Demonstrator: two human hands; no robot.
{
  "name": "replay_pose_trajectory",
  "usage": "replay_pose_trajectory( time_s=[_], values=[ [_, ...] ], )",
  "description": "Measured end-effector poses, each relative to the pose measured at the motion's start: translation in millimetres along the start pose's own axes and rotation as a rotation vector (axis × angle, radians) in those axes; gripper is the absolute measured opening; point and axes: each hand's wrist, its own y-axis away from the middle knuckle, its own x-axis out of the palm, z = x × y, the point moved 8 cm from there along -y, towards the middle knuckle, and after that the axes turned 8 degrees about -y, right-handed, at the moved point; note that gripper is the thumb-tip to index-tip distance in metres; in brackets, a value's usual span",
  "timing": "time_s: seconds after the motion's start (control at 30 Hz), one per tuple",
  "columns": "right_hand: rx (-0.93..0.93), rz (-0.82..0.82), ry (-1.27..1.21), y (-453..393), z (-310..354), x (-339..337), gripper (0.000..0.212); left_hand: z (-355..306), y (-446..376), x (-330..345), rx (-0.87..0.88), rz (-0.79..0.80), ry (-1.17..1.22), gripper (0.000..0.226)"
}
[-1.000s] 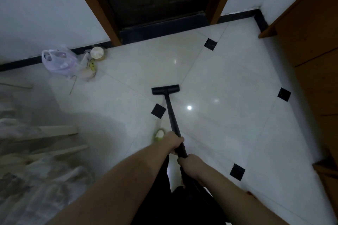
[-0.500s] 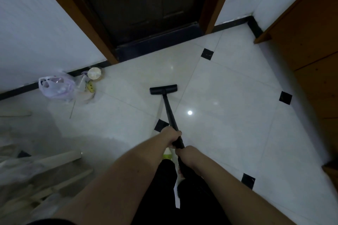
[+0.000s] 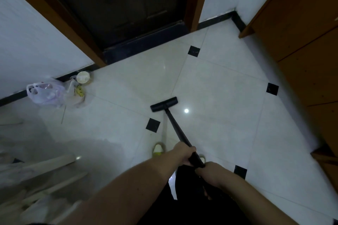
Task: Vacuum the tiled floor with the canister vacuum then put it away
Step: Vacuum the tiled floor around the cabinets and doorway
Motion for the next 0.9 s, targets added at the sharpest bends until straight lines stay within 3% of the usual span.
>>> replay_pose_trajectory(
  time_s=[0.23, 0.47, 0.63, 0.77, 0.9],
  values=[
    [-0.036, 0.021, 0.013, 16, -28, -27, 0.020, -1, 19, 38, -0.018, -0.016, -0.011, 0.018],
    [-0.130, -0.007, 0.088, -8, 2, -41, 0.026, -34, 24, 22, 0.052, -0.111, -0.031, 0.021],
    [-0.107, 0.028, -0.034, -21, 29, -47, 0.018, -54, 11, 5, 0.048, -0.135, 0.001, 0.021],
    [-0.103, 0.033, -0.028, -32, 60, -48, 0.032, -71, -5, -14, 0.046, -0.132, 0.124, 0.018],
    [-0.043, 0.044, -0.098, -45, 103, -38, 0.043, -94, -19, -52, 0.054, -0.117, 0.218, 0.036]
  ],
)
